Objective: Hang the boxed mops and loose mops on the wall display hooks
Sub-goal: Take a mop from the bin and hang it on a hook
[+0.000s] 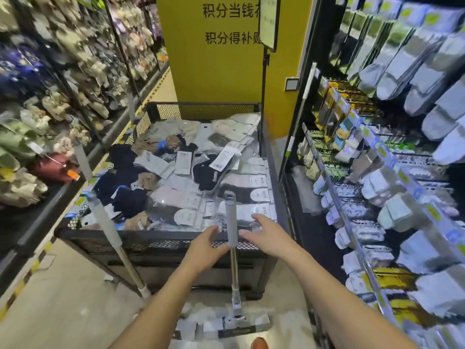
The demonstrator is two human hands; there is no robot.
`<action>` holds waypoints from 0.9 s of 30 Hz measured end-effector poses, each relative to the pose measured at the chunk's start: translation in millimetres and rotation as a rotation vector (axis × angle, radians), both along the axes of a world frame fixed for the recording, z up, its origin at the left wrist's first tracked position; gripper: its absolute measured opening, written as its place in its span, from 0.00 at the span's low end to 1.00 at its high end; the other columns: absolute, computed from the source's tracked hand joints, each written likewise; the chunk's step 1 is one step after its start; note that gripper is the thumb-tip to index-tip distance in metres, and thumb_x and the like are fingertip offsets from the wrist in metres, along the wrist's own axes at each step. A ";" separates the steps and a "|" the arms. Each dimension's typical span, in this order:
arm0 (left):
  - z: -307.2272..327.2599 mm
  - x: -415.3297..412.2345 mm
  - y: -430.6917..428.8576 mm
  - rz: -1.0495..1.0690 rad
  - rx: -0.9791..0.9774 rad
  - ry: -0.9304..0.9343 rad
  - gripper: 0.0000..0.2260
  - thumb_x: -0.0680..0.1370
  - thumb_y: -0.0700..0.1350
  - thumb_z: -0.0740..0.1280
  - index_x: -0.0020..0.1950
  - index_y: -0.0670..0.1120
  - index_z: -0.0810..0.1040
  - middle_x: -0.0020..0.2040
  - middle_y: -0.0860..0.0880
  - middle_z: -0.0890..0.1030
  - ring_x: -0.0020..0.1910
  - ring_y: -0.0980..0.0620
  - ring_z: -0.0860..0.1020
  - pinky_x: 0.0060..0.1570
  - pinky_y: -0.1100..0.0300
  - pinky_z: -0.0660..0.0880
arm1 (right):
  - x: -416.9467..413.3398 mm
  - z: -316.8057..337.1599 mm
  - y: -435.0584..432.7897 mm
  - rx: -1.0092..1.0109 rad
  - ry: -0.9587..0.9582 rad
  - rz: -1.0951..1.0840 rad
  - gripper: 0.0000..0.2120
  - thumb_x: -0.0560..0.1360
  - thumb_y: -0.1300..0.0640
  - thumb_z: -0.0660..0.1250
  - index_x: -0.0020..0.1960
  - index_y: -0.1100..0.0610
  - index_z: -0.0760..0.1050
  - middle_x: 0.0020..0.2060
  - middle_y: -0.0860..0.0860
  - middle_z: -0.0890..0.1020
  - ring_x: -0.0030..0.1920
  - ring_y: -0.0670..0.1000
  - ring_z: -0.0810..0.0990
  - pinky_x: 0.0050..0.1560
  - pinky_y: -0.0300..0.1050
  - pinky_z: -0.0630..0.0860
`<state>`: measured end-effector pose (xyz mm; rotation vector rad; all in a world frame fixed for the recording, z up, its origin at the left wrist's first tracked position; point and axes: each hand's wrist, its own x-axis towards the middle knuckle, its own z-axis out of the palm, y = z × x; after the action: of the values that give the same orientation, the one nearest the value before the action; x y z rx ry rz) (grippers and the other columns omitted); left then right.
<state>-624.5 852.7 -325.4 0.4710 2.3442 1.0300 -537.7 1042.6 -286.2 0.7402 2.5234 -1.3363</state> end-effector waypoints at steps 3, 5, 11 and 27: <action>-13.4 -12.4 11.2 0.089 0.107 -0.089 0.38 0.75 0.49 0.78 0.80 0.43 0.65 0.78 0.46 0.72 0.75 0.50 0.72 0.73 0.53 0.70 | -21.6 -18.3 15.0 -0.108 0.044 -0.022 0.40 0.75 0.39 0.74 0.81 0.50 0.63 0.73 0.50 0.74 0.65 0.50 0.79 0.59 0.45 0.77; -21.3 -18.0 15.1 0.111 0.145 -0.109 0.36 0.75 0.47 0.79 0.80 0.43 0.67 0.76 0.47 0.73 0.73 0.50 0.74 0.72 0.53 0.72 | -31.5 -28.1 15.5 -0.157 0.071 -0.018 0.38 0.75 0.43 0.76 0.79 0.52 0.65 0.71 0.49 0.76 0.65 0.48 0.78 0.60 0.43 0.76; -41.7 -29.6 21.0 0.100 0.191 -0.183 0.36 0.74 0.43 0.79 0.79 0.44 0.67 0.72 0.46 0.78 0.69 0.50 0.78 0.65 0.55 0.76 | -50.8 -48.5 4.5 -0.240 0.126 0.038 0.25 0.74 0.49 0.78 0.68 0.52 0.78 0.59 0.45 0.85 0.61 0.48 0.83 0.61 0.44 0.79; -65.4 -13.8 12.7 -0.080 0.176 -0.140 0.11 0.78 0.47 0.74 0.61 0.53 0.84 0.56 0.57 0.86 0.57 0.60 0.81 0.65 0.52 0.77 | -32.8 -44.8 -20.3 -0.242 0.212 -0.026 0.14 0.76 0.51 0.76 0.62 0.48 0.84 0.50 0.38 0.87 0.52 0.35 0.84 0.48 0.30 0.77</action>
<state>-638.3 865.4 -390.8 0.5368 2.1052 1.1972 -570.5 1022.3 -331.1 0.6119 2.4464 -1.7748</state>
